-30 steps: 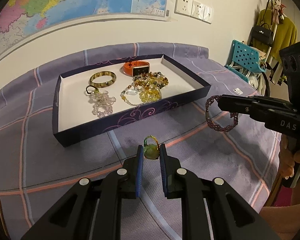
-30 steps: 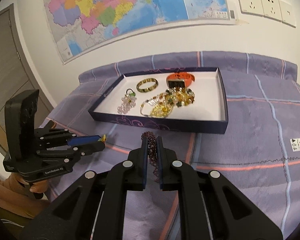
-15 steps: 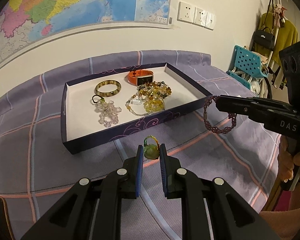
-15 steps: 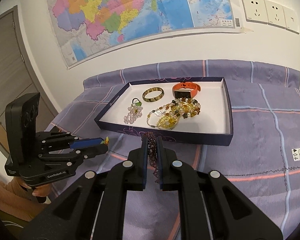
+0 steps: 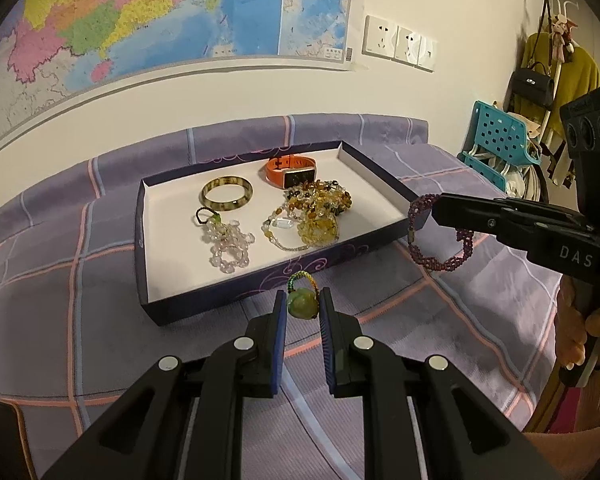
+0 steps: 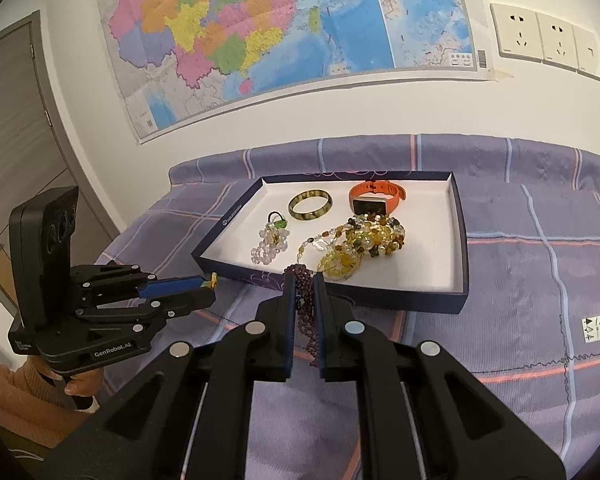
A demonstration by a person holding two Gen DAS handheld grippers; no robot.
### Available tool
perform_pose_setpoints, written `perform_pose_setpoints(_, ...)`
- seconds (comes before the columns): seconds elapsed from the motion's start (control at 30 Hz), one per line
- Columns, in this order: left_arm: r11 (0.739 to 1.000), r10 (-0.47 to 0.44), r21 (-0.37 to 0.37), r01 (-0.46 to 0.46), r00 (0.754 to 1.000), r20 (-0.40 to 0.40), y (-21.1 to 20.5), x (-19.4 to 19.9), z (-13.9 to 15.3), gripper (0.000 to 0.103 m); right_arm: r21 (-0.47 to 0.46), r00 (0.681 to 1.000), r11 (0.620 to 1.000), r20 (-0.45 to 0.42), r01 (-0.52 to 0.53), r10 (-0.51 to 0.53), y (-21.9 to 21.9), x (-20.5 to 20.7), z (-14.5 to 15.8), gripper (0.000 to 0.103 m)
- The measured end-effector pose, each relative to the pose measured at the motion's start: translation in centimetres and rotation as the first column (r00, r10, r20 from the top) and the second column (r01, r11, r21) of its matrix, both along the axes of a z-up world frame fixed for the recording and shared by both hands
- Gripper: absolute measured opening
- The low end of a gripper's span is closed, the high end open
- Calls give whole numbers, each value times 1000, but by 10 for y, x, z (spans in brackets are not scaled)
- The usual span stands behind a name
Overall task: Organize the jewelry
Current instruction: 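Lift the yellow-green ring with the left gripper while the right gripper lifts the dark red bracelet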
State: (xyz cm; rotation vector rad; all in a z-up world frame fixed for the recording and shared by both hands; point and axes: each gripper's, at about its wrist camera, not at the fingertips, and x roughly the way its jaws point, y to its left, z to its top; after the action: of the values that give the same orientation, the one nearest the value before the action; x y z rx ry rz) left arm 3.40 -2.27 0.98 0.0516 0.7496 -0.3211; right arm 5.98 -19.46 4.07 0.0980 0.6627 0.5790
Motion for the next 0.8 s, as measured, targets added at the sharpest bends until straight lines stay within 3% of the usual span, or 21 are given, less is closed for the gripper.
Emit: perform_pose_setpoints(0.8, 1000, 17, 0, -17, 999, 34, 3, 6, 12, 14, 2, 1000, 1000, 21, -2, 2, 4, 10, 8, 9)
